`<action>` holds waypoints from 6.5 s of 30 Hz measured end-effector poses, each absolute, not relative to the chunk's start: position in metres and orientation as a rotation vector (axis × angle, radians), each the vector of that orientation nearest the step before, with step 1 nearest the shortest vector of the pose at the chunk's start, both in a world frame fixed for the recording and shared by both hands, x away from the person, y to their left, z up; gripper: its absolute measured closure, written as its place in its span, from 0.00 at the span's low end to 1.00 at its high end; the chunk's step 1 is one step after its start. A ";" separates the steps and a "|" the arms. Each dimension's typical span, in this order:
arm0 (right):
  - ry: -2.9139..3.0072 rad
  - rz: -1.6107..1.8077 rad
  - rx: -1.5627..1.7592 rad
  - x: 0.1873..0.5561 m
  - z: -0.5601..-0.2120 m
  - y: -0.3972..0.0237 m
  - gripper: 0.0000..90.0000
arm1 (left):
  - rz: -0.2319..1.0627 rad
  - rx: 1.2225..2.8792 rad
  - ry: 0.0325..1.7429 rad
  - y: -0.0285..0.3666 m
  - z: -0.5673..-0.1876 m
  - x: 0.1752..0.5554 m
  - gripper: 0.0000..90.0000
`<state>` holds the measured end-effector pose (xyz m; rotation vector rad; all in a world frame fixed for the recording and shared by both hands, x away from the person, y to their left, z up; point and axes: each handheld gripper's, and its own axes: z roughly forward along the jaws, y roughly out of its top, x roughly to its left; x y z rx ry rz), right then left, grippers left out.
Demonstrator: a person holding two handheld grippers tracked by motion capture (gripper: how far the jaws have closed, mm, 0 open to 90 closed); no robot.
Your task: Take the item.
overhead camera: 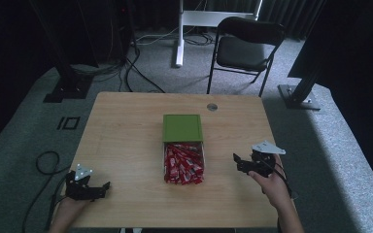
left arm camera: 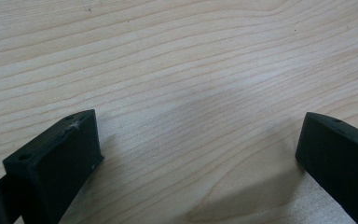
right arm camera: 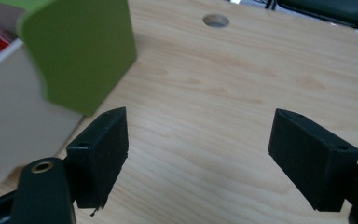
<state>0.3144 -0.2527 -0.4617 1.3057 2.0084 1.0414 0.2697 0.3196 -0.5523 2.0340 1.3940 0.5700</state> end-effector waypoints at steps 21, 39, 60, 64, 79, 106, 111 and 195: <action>2.105 1.175 1.137 0.318 -0.433 -0.197 0.22 | 0.570 2.034 1.394 0.320 -0.552 0.270 0.01; 2.198 1.235 1.017 0.315 -0.428 -0.152 0.25 | 0.570 2.035 1.394 0.320 -0.552 0.270 0.01; 2.351 1.247 0.835 0.313 -0.440 -0.120 0.62 | 0.569 2.037 1.393 0.320 -0.552 0.270 0.01; 2.390 1.214 0.828 0.313 -0.445 -0.117 0.69 | 0.570 2.034 1.394 0.320 -0.552 0.270 0.01; 2.440 1.091 0.854 0.321 -0.456 -0.103 0.76 | 0.570 2.034 1.394 0.320 -0.552 0.270 0.01; 2.359 1.033 0.913 0.324 -0.459 -0.092 0.99 | 0.570 2.034 1.394 0.320 -0.552 0.270 0.01; 2.358 1.079 0.916 0.321 -0.453 -0.096 0.99 | 0.570 2.033 1.394 0.320 -0.552 0.270 0.01; 1.853 1.316 1.260 0.337 -0.419 -0.193 0.99 | 0.573 2.032 1.393 0.320 -0.552 0.270 0.01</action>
